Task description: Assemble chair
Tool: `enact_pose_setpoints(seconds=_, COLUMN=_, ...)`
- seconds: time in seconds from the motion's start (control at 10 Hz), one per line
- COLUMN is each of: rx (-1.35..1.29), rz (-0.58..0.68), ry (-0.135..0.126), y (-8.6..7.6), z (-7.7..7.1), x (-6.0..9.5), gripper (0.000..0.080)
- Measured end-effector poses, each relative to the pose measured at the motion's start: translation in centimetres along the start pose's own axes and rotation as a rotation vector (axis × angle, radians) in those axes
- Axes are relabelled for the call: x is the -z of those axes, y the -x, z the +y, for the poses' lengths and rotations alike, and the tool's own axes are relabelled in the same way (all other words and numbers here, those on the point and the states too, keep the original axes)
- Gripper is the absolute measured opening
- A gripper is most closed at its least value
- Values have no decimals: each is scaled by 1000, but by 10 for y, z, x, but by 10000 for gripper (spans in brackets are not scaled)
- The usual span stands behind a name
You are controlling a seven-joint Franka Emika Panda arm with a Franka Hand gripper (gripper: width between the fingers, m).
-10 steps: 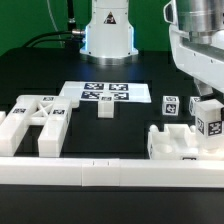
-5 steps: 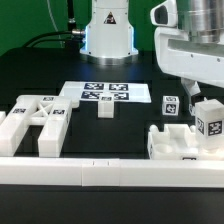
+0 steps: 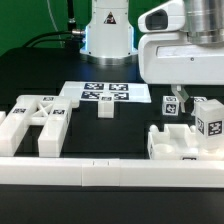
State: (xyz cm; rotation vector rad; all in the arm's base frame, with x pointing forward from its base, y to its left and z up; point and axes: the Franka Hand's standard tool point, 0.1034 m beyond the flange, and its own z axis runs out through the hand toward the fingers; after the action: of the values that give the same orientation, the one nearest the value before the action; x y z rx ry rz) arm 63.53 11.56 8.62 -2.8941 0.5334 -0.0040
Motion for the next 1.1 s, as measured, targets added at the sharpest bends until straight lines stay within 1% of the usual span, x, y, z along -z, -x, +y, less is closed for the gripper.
enact_pose_setpoints(seconds=0.1, rx=139, rz=2, ry=4, y=-2, z=1, x=0, gripper=649)
enact_pose_setpoints(seconds=0.2, rx=218, rz=2, ry=4, y=-2, z=1, x=-1, gripper=649)
enact_pose_setpoints(seconds=0.6, rx=470, rz=2, ry=6, y=-3, z=2, x=-1, gripper=649)
enact_pose_setpoints(seconds=0.7, rx=460, rz=1, ry=6, y=-2, z=2, x=-1, gripper=536)
enact_pose_setpoints(seconds=0.8, rx=460, rz=1, ry=6, y=-2, z=2, x=-1, gripper=402)
enact_pose_setpoints(seconds=0.9, rx=460, rz=1, ry=7, y=-3, z=3, x=-1, gripper=402)
enact_pose_setpoints(seconds=1.0, rx=451, rz=1, ry=6, y=-3, z=3, x=-1, gripper=285)
enact_pose_setpoints(seconds=1.1, rx=430, rz=1, ry=6, y=-3, z=3, x=-1, gripper=285)
